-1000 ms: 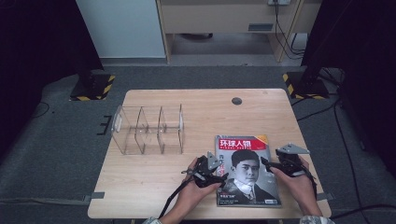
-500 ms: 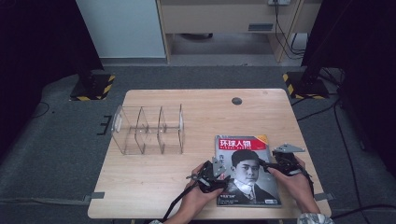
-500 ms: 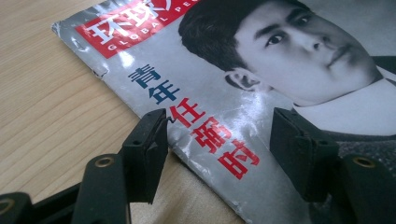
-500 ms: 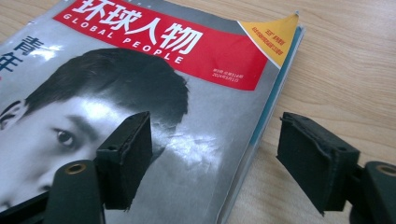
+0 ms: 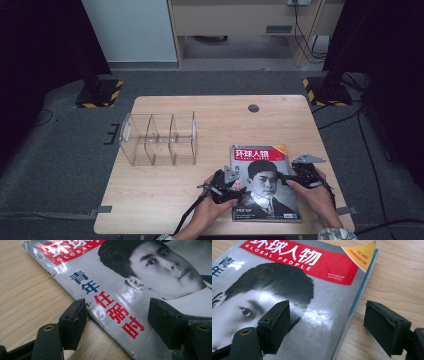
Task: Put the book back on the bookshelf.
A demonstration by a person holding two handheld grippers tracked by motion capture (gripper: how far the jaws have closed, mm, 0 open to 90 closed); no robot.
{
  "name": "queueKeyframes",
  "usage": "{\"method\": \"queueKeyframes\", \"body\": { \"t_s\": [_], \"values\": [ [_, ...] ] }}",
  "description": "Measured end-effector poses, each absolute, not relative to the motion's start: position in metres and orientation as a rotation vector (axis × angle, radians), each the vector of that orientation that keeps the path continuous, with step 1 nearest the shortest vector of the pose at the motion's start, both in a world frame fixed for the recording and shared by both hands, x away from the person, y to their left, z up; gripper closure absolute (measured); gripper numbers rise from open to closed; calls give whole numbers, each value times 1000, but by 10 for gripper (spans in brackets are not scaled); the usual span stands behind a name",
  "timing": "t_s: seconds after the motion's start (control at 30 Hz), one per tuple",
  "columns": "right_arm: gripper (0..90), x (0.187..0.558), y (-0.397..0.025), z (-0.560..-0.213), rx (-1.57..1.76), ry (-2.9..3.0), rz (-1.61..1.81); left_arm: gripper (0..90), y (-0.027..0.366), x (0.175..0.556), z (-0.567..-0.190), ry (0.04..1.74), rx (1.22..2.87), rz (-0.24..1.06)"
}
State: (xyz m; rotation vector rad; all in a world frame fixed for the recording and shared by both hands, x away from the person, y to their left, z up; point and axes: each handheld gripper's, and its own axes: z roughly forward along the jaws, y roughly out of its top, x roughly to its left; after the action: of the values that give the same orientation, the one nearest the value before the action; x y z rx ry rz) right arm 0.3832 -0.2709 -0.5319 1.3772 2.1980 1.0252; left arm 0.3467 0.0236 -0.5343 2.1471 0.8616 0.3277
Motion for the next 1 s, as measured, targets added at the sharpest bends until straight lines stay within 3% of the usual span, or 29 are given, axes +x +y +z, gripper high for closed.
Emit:
{"method": "queueKeyframes", "body": {
  "t_s": [0.3, 0.43, 0.47, 0.7, 0.83, 1.0],
  "values": [
    [234, 383, -270, -533, 1391, 2211, 1033, 310, 22, 348, -534, 850, 2152, 325],
    [313, 381, -274, -528, 1392, 2177, 1090, 311, 22, 347, -534, 851, 2152, 326],
    [372, 379, -275, -524, 1384, 2149, 1136, 312, 22, 347, -534, 852, 2151, 327],
    [490, 365, -272, -509, 1345, 2109, 1284, 315, 21, 346, -534, 861, 2148, 330],
    [488, 365, -266, -515, 1315, 2177, 1233, 316, 21, 346, -534, 863, 2147, 330],
    [399, 369, -263, -520, 1324, 2208, 1158, 316, 21, 346, -534, 866, 2145, 331]
  ]
}}
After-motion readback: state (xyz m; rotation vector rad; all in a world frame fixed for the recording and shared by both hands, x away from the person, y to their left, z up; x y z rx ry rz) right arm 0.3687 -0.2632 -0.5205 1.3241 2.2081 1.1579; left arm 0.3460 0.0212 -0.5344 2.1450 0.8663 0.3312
